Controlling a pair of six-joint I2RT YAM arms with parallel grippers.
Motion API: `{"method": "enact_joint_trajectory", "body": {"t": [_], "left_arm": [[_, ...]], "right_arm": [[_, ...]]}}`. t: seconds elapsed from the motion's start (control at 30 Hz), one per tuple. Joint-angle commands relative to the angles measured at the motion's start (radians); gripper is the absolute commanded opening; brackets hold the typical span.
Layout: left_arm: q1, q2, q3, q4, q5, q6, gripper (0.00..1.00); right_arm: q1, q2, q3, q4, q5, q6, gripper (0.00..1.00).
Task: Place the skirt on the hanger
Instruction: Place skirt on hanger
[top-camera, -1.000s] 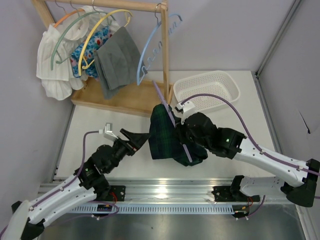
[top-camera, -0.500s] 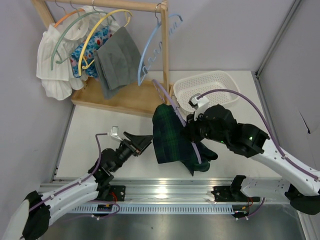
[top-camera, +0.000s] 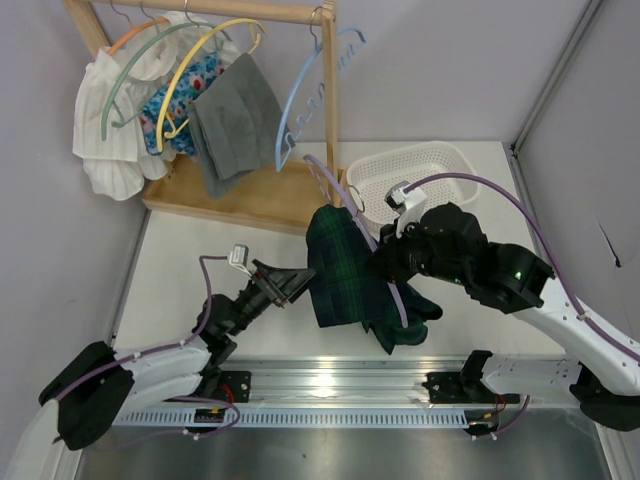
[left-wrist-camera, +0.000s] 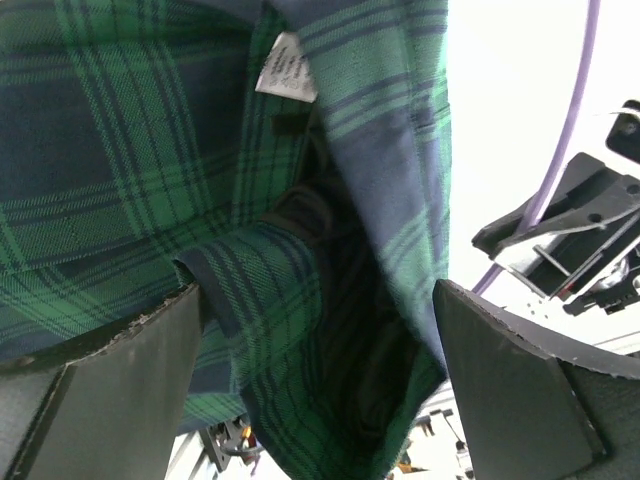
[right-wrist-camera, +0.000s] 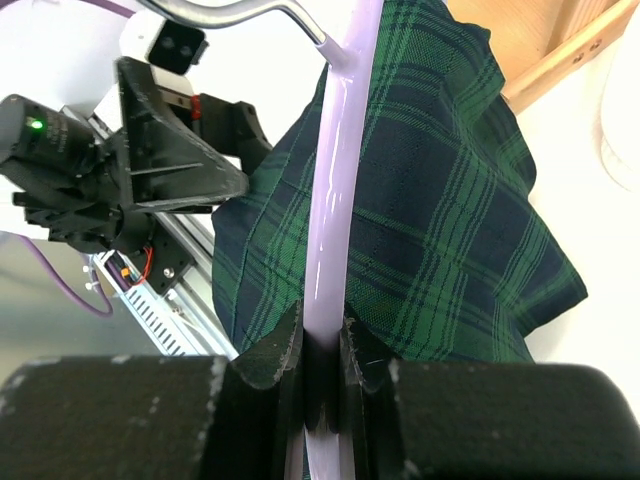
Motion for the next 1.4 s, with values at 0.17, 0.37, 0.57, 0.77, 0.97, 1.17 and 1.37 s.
{"method": "enact_joint_trajectory", "body": {"t": [0.17, 0.37, 0.57, 0.77, 0.97, 1.17, 1.37], "left_arm": [[0.011, 0.177, 0.013, 0.366, 0.073, -0.086, 0.99], [0.009, 0.301, 0.022, 0.575, 0.091, -0.148, 0.99], [0.008, 0.317, 0.038, 0.646, 0.088, -0.149, 1.0], [0.008, 0.257, 0.068, 0.628, 0.097, -0.108, 0.99], [0.008, 0.269, 0.087, 0.644, 0.106, -0.114, 1.0], [0.008, 0.231, 0.1, 0.643, 0.105, -0.097, 1.0], [0.005, 0.275, 0.154, 0.646, 0.123, -0.114, 0.99]], "right_arm": [[0.0, -0.014, 0.076, 0.106, -0.024, -0.002, 0.0], [0.0, -0.004, 0.068, 0.108, -0.005, -0.004, 0.0], [0.0, -0.007, 0.056, 0.123, 0.011, -0.005, 0.0], [0.0, -0.009, 0.045, 0.131, 0.01, 0.001, 0.0], [0.0, -0.015, 0.045, 0.134, 0.007, 0.003, 0.0], [0.0, -0.023, 0.036, 0.142, 0.01, 0.007, 0.0], [0.001, -0.024, 0.036, 0.152, -0.004, 0.01, 0.0]]}}
